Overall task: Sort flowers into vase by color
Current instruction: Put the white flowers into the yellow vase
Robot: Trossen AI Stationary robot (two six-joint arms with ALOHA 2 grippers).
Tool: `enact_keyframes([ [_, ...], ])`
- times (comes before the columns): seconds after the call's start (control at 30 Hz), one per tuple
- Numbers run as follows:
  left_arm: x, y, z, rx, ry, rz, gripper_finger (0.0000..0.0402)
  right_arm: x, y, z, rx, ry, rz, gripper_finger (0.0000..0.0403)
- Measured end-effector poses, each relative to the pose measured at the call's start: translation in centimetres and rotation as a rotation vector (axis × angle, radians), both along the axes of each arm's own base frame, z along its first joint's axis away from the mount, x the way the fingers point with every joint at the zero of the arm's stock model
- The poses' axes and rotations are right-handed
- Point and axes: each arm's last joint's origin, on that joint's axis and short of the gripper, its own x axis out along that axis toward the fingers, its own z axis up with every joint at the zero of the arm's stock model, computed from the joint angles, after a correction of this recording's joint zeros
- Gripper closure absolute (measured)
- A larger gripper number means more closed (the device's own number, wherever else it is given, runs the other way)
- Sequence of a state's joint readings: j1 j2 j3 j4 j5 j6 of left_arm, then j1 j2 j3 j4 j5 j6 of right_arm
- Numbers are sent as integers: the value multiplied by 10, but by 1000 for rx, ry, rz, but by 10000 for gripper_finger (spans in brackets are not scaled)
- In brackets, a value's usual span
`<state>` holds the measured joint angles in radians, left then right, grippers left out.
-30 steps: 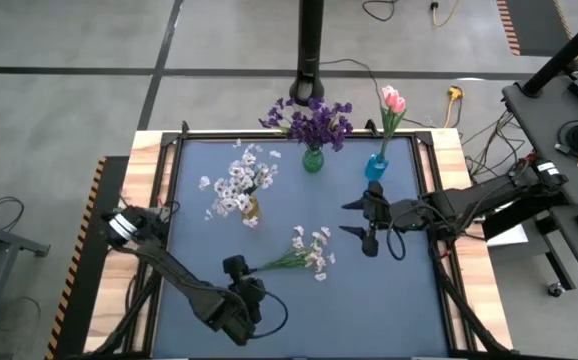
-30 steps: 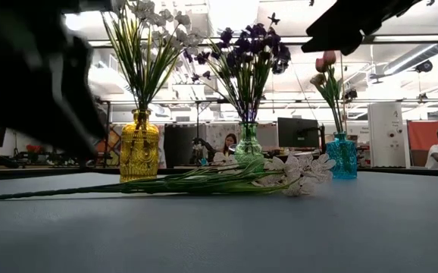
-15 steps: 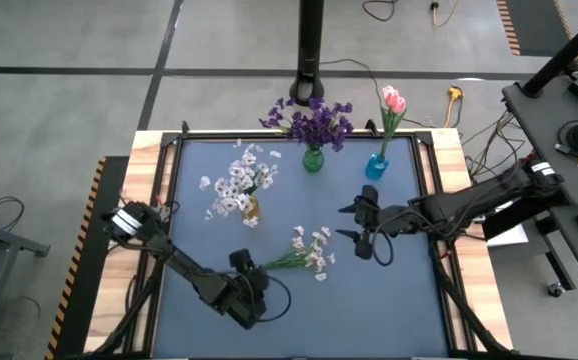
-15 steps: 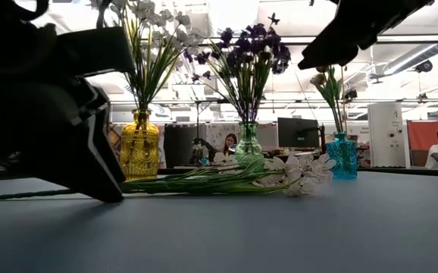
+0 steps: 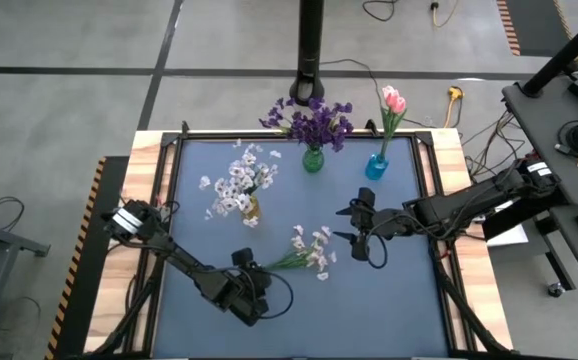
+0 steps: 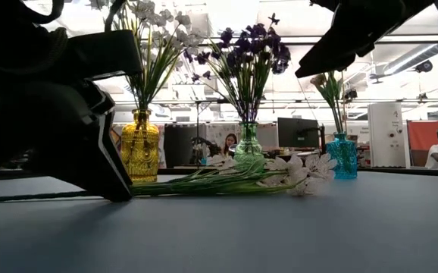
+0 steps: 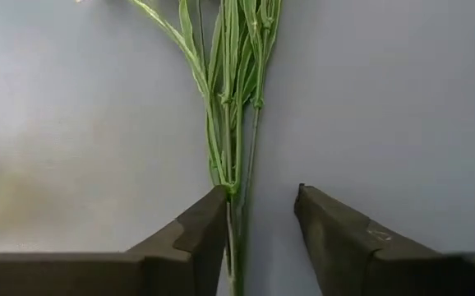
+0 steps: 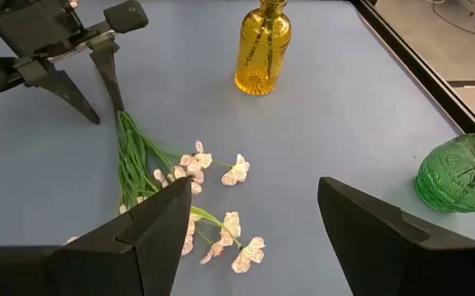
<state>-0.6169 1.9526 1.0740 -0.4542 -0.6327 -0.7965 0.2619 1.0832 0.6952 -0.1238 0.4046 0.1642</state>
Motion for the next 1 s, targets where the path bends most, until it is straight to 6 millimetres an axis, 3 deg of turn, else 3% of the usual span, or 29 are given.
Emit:
enact_keyframes([
  [0.4, 0, 2, -2, 18, 9, 1, 389, 0, 2, 0, -1, -3, 8, 152],
  [0.63, -5, -1, 6, 27, -8, -20, 397, -3, 11, 1, -14, -2, 56, 147],
  [0.9, -15, -12, 53, 38, -158, -112, 401, -15, 13, 11, -13, -24, 84, 155],
  [1.0, -20, -17, 80, 52, -251, -174, 401, -22, 11, 18, -5, -40, 83, 156],
])
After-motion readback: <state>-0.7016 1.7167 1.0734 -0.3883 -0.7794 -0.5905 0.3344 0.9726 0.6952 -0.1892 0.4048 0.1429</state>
